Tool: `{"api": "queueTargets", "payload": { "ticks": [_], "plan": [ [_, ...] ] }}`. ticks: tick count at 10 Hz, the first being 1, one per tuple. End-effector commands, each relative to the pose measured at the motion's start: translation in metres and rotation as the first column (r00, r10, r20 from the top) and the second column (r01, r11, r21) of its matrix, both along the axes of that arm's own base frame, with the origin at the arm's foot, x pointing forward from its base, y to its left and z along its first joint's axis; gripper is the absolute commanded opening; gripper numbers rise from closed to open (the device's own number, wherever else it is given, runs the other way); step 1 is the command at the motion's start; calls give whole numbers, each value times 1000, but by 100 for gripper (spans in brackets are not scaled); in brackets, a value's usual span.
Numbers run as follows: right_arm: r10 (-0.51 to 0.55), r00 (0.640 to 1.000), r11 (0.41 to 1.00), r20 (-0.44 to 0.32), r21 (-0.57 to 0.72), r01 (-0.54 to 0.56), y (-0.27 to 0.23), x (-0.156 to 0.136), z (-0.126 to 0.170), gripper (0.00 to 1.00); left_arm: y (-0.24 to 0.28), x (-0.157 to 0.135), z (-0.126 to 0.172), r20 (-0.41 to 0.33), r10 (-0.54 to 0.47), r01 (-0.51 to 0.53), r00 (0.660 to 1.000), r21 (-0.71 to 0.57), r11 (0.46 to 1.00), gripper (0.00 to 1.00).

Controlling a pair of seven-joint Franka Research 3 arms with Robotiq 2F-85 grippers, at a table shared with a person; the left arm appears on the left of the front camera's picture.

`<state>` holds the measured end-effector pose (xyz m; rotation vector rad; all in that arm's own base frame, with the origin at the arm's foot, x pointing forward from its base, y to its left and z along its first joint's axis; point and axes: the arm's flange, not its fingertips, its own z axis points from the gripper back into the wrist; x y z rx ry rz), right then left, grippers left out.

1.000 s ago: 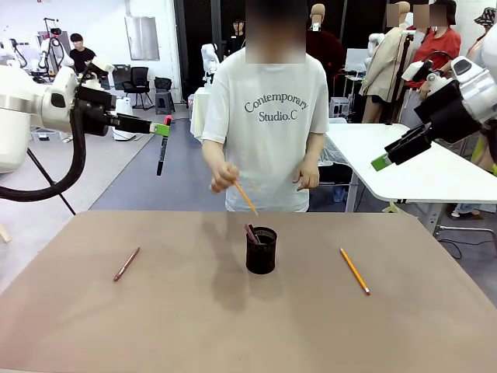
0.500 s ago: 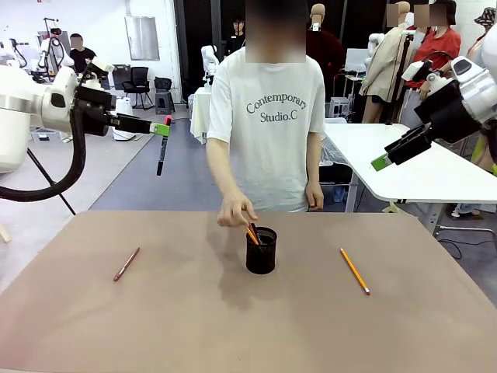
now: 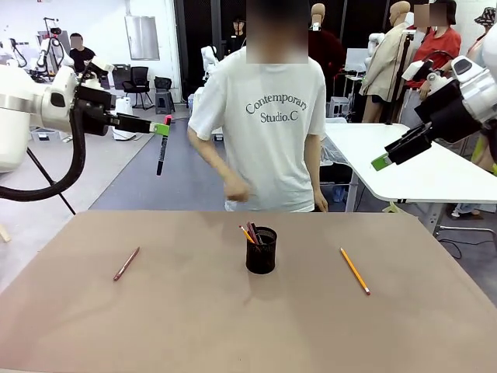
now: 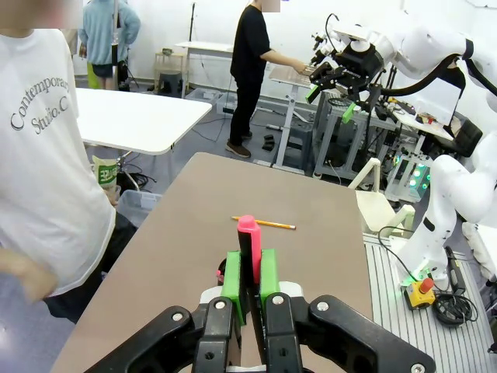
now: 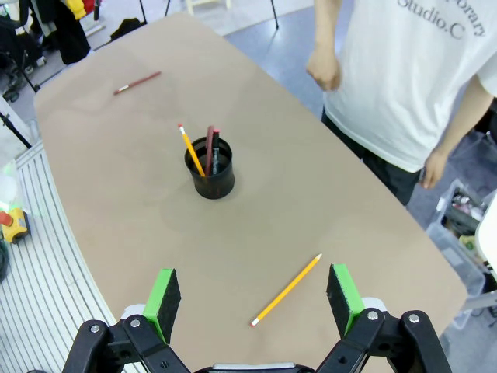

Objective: Place the pens into the pen holder.
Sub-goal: Pick up a writing instrument from the table and place it into the Pen holder.

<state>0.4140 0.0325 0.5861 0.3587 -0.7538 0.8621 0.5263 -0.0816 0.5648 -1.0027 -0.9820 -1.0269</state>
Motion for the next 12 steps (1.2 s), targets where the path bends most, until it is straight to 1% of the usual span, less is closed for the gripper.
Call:
{"api": "queueTargets", "payload": {
  "ticks": [1, 10, 11, 12],
  "plan": [
    [-4, 1000, 1000, -7, 24, 4, 1, 0, 1, 100, 1, 0, 3, -14, 1, -1, 1000, 8, 1000, 0],
    [-4, 1000, 1000, -7, 24, 4, 1, 0, 1, 100, 1, 0, 3, -14, 1, -1, 1000, 8, 1000, 0],
    [-4, 1000, 1000, -7, 24, 4, 1, 0, 1, 100, 0, 0, 0, 0, 0, 0, 1000, 0, 1000, 0],
    [-4, 1000, 1000, -7, 24, 4, 1, 0, 1, 100, -26, -1, -9, 46, -24, 23, 999, 22, 1000, 0]
  ]
}}
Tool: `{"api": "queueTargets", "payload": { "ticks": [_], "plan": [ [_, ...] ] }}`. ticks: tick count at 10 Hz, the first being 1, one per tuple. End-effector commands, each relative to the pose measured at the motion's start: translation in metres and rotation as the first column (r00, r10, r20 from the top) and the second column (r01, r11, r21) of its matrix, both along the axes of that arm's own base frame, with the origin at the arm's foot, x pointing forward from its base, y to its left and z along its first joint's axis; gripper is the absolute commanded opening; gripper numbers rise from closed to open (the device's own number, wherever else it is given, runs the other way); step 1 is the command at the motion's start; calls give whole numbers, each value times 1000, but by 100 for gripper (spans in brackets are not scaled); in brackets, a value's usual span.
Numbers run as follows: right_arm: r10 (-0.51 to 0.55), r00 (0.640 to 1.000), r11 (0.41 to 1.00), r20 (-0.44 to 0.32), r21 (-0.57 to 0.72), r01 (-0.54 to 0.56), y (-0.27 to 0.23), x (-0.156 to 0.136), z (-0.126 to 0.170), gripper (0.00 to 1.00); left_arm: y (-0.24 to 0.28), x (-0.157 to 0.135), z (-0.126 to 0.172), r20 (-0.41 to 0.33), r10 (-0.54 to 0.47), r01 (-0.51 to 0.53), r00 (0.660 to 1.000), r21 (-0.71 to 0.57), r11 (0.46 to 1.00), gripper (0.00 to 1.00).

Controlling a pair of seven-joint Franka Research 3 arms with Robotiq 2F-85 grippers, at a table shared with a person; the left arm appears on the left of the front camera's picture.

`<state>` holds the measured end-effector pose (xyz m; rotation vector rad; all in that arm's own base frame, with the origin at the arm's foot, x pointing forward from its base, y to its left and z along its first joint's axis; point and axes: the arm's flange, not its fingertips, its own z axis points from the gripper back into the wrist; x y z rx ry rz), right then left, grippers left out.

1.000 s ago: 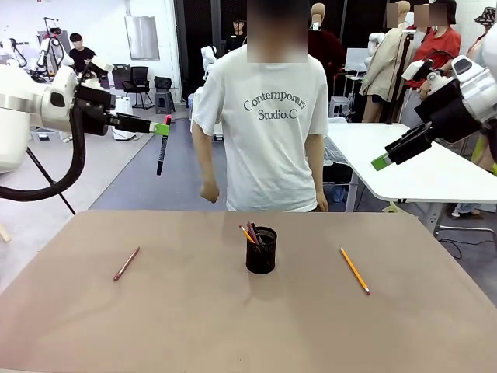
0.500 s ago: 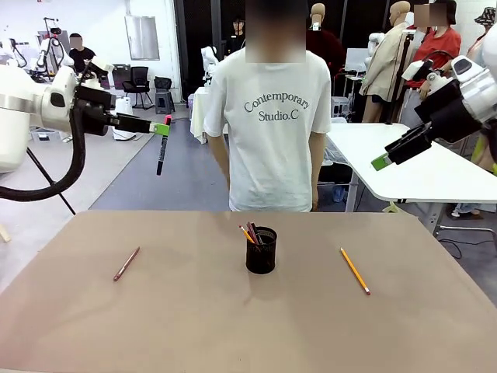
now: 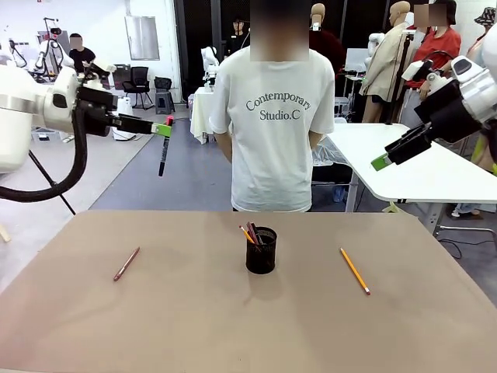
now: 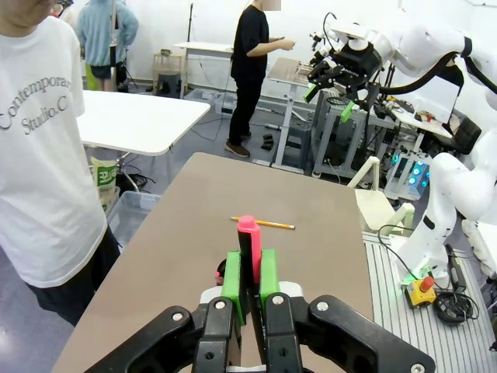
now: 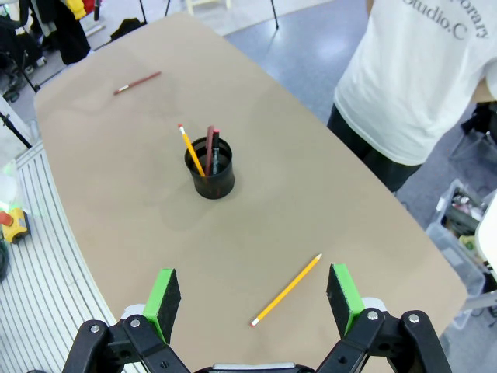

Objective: Place the pens into the pen holder.
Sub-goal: Pick up a writing instrument from the table and place it into the Pen holder.

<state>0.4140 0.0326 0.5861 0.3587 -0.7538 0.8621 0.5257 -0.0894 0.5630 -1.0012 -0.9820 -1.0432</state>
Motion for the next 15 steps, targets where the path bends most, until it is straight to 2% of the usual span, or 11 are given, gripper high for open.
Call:
{"api": "queueTargets", "payload": {
  "ticks": [1, 3, 4, 6, 7, 10, 11, 12, 15],
  "plan": [
    [-4, 1000, 1000, -7, 24, 4, 1, 0, 1, 100, -36, 1, -18, 71, -15, 11, 997, 56, 998, 0],
    [-4, 1000, 1000, -7, 24, 4, 1, 0, 1, 100, -81, 3, -48, 105, -100, 93, 989, 70, 993, 0],
    [-4, 1000, 1000, -7, 24, 4, 1, 0, 1, 100, -100, 6, -64, 171, -87, 74, 981, 82, 994, 0],
    [-4, 1000, 1000, -7, 24, 4, 1, 0, 1, 100, -128, 10, -85, 194, -85, 83, 977, 17, 996, 0],
    [-4, 1000, 1000, -7, 24, 4, 1, 0, 1, 100, -142, 16, -91, 214, -30, 36, 976, -25, 999, 0],
    [-4, 1000, 1000, -7, 24, 4, 1, 0, 1, 100, -165, 27, -112, 180, -6, 17, 984, -64, 998, 0],
    [-4, 1000, 1000, -7, 24, 4, 1, 0, 1, 100, -158, 31, -106, 206, -14, 31, 979, -81, 996, 0],
    [-4, 1000, 1000, -7, 24, 4, 1, 0, 1, 100, -161, 24, -110, 163, -22, 30, 986, -44, 999, 0],
    [-4, 1000, 1000, -7, 24, 4, 1, 0, 1, 100, -161, 24, -110, 163, -22, 30, 986, -44, 999, 0]
  ]
}}
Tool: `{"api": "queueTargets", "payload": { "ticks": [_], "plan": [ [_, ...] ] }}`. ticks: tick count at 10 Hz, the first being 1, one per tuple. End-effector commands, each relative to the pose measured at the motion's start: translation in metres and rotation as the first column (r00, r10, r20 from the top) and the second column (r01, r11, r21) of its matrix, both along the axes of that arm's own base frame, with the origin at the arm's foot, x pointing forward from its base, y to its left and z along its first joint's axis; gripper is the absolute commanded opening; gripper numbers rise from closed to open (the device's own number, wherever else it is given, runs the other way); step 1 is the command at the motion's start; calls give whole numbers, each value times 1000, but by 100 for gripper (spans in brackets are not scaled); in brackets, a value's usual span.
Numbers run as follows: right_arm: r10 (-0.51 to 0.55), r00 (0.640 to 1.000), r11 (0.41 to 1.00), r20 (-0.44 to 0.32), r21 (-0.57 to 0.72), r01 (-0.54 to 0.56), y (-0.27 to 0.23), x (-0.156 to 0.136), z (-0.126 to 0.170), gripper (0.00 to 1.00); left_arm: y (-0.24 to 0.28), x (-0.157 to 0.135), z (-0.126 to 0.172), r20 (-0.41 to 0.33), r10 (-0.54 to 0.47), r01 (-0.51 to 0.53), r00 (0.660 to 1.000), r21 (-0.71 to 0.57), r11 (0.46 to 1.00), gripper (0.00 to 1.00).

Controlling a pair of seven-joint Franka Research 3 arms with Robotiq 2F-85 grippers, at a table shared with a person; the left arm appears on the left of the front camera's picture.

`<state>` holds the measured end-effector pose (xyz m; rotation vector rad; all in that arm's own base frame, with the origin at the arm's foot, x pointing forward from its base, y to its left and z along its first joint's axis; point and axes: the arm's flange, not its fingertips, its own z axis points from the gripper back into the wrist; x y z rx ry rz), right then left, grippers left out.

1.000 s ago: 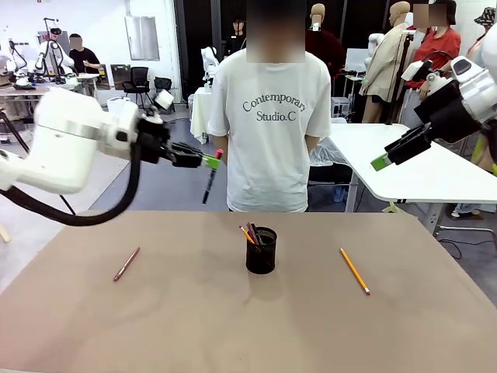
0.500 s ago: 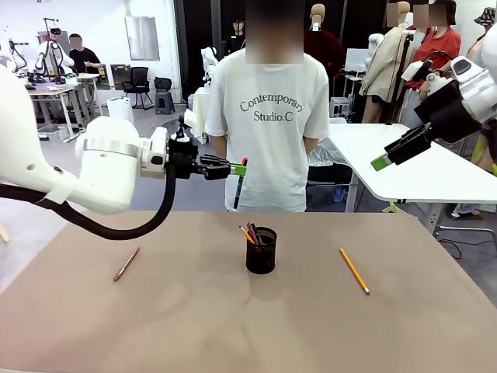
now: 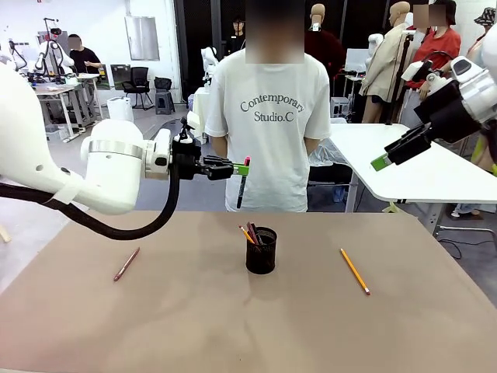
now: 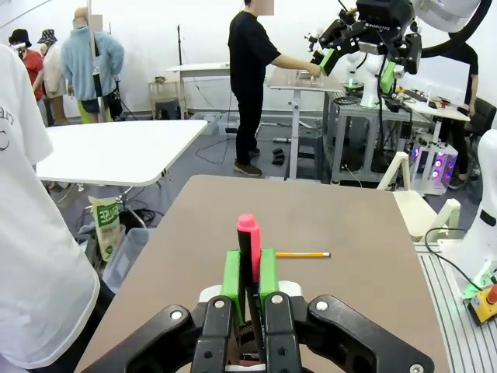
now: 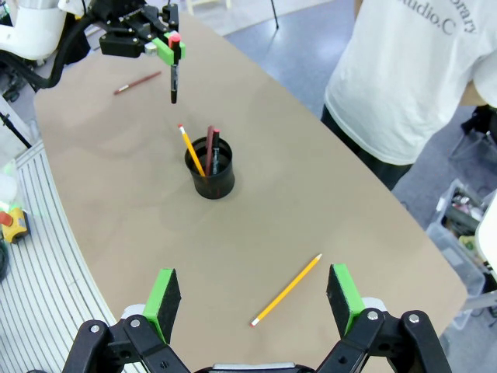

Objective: Place the pens into the pen holder.
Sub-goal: Pick up a writing instrument from the table and place it into the Pen holder.

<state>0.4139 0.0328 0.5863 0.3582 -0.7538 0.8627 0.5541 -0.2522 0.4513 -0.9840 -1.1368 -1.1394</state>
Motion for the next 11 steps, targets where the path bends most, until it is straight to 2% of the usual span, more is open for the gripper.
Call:
{"api": "queueTargets", "payload": {
  "ticks": [1, 2, 5, 8, 11],
  "plan": [
    [-4, 1000, 1000, -7, 25, 4, 1, 0, 1, 100, 0, 0, 0, 0, 0, 0, 1000, -1, 1000, 0],
    [-4, 1000, 1000, -7, 25, 4, 1, 0, 1, 100, -8, 5, -9, 0, 14, -14, 1000, -40, 999, 0],
    [-4, 1000, 1000, -7, 25, 4, 1, 0, 1, 100, -30, 16, -36, 24, 29, -27, 999, -48, 998, 0],
    [-4, 1000, 1000, -7, 25, 4, 1, 0, 1, 100, -40, 22, -50, 60, 52, -48, 997, -62, 997, 0],
    [-4, 1000, 1000, -7, 25, 4, 1, 0, 1, 100, -48, 28, -59, 57, 32, -27, 998, -84, 996, 0]
  ]
}}
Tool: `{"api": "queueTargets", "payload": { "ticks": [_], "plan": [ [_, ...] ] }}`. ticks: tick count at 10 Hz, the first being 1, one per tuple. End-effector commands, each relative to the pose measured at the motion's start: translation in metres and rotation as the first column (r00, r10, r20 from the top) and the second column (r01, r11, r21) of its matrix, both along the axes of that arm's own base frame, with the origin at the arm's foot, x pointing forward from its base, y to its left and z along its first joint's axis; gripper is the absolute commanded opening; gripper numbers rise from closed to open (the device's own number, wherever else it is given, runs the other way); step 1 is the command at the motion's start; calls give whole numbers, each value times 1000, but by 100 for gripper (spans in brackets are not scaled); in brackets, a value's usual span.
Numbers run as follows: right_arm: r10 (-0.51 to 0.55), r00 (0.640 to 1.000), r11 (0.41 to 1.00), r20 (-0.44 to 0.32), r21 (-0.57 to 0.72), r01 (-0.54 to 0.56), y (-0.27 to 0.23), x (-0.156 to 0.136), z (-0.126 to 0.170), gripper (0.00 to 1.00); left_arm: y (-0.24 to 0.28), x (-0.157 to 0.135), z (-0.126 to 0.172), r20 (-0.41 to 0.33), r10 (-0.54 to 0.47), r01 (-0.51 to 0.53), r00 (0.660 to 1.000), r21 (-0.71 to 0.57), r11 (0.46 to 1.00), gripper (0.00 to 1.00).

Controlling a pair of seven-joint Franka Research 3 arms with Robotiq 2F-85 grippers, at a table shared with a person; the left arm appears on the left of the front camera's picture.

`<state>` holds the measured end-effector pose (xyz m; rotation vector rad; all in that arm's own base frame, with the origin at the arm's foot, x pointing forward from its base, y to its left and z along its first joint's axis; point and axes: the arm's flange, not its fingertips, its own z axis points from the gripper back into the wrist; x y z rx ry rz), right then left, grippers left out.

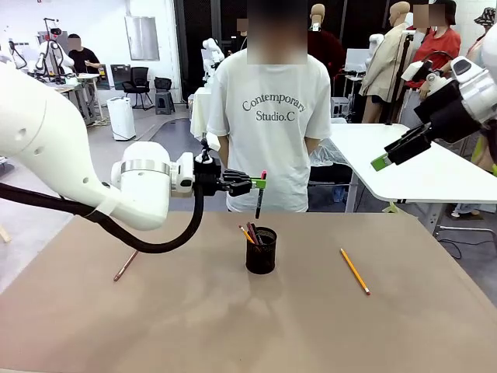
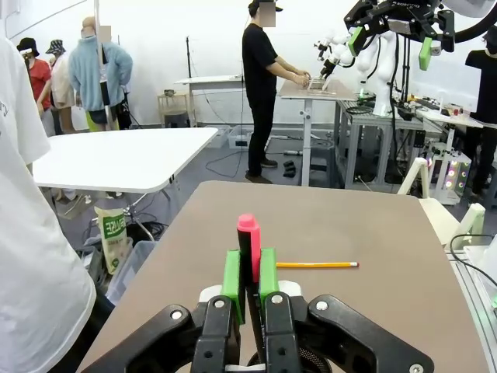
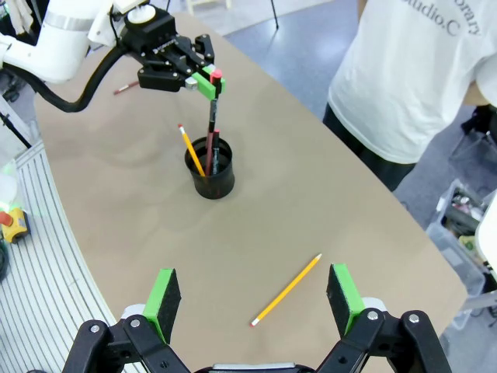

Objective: Place the pens into the pen holder.
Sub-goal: Pick up a writing instrument from the table and place it into the Pen holder.

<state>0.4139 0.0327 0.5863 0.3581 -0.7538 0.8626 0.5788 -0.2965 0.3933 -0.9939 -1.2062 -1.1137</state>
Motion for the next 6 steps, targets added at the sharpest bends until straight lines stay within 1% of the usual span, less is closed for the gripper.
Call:
{"api": "queueTargets", "payload": {
  "ticks": [1, 6],
  "plan": [
    [-4, 1000, 1000, -7, 25, 4, 1, 0, 1, 100, -6, 3, -4, 29, 3, -2, 1000, -34, 999, 0],
    [-4, 1000, 1000, -7, 25, 4, 1, 0, 1, 100, -16, 7, -22, 38, -31, 33, 999, -53, 998, 0]
  ]
}}
